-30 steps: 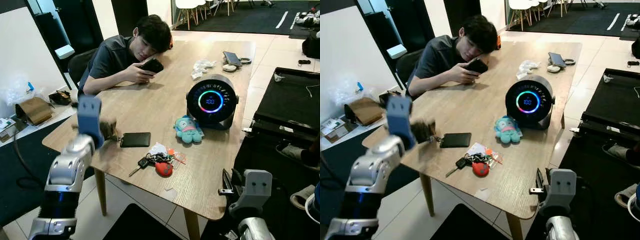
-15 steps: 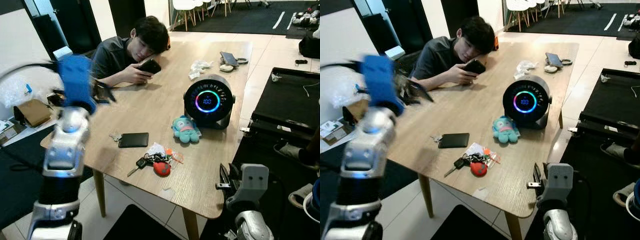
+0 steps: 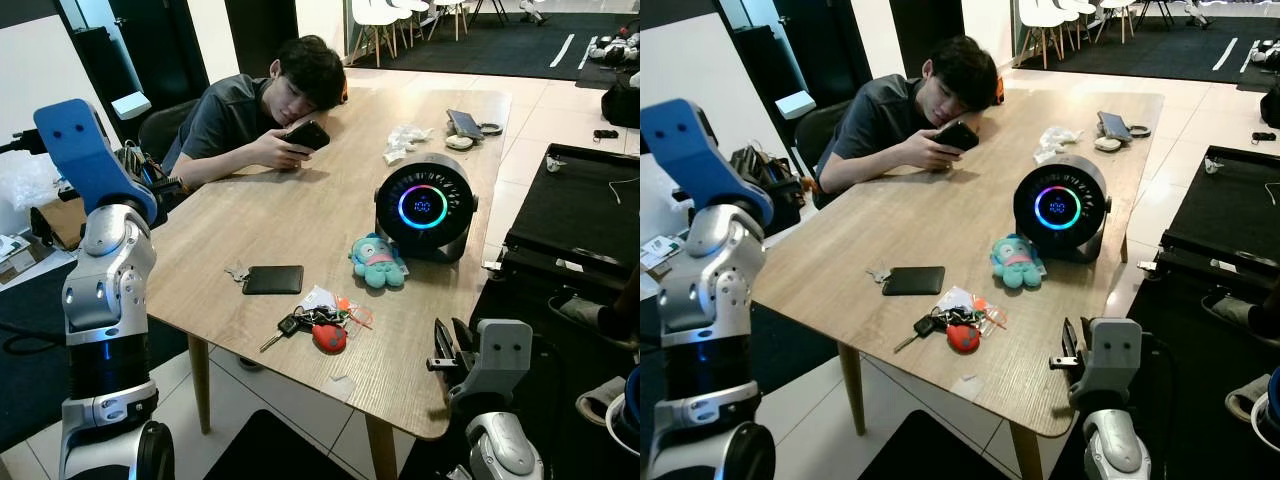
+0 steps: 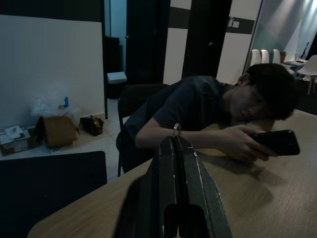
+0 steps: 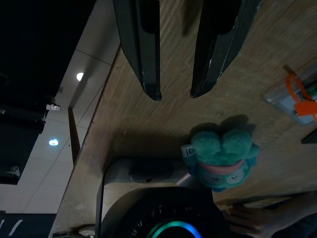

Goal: Hang keys on a hook

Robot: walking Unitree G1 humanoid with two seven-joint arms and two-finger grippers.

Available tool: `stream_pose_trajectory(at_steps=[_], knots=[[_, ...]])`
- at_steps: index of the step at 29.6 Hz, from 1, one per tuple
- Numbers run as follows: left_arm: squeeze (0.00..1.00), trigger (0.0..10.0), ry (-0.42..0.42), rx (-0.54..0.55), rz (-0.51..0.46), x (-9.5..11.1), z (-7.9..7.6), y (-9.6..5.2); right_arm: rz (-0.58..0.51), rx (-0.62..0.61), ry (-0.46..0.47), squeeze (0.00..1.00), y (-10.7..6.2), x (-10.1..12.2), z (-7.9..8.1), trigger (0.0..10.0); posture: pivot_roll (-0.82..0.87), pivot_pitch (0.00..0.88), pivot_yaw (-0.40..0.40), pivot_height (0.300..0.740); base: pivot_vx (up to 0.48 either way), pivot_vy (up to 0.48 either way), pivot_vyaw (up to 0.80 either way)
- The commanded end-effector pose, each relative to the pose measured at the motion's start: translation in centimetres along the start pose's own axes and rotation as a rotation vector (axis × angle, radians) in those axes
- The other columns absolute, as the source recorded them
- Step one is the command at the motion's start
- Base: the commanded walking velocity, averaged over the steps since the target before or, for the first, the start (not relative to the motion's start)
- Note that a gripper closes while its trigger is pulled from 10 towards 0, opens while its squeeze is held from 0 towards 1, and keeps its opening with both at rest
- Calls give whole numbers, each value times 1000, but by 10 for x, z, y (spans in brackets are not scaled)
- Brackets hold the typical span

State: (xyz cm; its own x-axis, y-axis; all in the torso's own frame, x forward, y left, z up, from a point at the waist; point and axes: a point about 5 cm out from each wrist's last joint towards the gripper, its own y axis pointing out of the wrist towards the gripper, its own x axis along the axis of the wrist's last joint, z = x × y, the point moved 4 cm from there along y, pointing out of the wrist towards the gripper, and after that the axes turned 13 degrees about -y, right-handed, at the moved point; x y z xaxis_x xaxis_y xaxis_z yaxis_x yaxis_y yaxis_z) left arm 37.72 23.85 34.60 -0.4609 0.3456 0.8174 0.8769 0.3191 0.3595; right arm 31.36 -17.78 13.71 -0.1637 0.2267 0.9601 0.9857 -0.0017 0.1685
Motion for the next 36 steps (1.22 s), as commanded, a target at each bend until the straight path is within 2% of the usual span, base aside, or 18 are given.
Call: stream_pose_trajectory(at_steps=[1, 7, 11, 12, 14, 15, 18, 19, 20, 21, 24, 29, 30, 31, 32, 35, 36], knots=[[0, 10000, 26, 37, -67, 20, 11, 4, 20, 21, 11, 0, -2, -6, 7, 10000, -5, 152, 139, 740, 0, 0, 0], [0, 10000, 62, 62, -96, 28, 19, 5, 19, 25, 11, 0, -1, -7, 7, 10000, -3, 149, 137, 740, 0, 0, 0], [0, 10000, 148, 88, -117, 32, 32, 3, 15, 28, 9, 0, -1, -6, 7, 10000, -3, 147, 144, 740, 0, 0, 0], [0, 10000, 189, 96, -112, 31, 39, 0, 10, 24, 6, 0, -1, -5, 6, 10000, -3, 147, 144, 740, 0, 0, 0], [0, 10000, 215, 101, -103, 29, 44, -1, 6, 19, 4, 0, -1, -3, 4, 10000, -3, 147, 144, 740, 0, 0, 0], [0, 10000, 230, 112, -85, 25, 51, -4, -2, 14, -2, 0, -1, -1, 1, 10000, -1, 147, 145, 740, 0, 0, 0], [0, 10000, 237, 119, -45, 17, 60, -9, -21, 6, -14, 0, -1, 5, -2, 10000, 1, 147, 142, 740, 0, 0, 0], [0, 10000, 218, 105, 7, 4, 62, -14, -51, -14, -32, 0, -1, 13, -8, 10000, 3, 145, 136, 740, 0, 0, 0], [0, 10000, 218, 105, 7, 4, 62, -14, -51, -14, -32, 0, -1, 13, -8, 10000, 3, 145, 136, 740, 0, 0, 0], [0, 10000, 205, 80, 46, -8, 59, -20, -76, -52, -43, 0, -2, 23, -16, 10000, 4, 145, 133, 740, 0, 0, 0], [0, 10000, 200, 39, 90, -23, 51, -26, -93, -130, -49, 0, -6, 32, -32, 10000, -3, 148, 129, 740, 0, 0, 0], [0, 10000, 206, 3, 127, -37, 45, -33, -111, -222, -84, 0, -15, 42, -54, 10000, -18, 154, 138, 740, 0, 0, 0], [0, 10000, 206, 3, 127, -37, 45, -33, -111, -222, -84, 0, -15, 42, -54, 10000, -18, 154, 138, 740, 0, 0, 0], [0, 10000, 211, -15, 152, -45, 42, -35, -118, -301, -110, 0, -22, 48, -72, 10000, -34, 158, 150, 740, 0, 0, 0], [0, 10000, 213, -27, 166, -49, 40, -36, -122, -330, -123, 0, -24, 51, -79, 10000, -37, 158, 153, 740, 0, 0, 0], [0, 10000, 215, -36, 176, -53, 38, -37, -125, -347, -130, 0, -26, 52, -84, 10000, -41, 157, 156, 740, 0, 0, 0], [0, 10000, 222, -59, 202, -61, 35, -40, -124, -357, -130, 0, -27, 54, -86, 10000, -49, 156, 165, 740, 0, 0, 0]])
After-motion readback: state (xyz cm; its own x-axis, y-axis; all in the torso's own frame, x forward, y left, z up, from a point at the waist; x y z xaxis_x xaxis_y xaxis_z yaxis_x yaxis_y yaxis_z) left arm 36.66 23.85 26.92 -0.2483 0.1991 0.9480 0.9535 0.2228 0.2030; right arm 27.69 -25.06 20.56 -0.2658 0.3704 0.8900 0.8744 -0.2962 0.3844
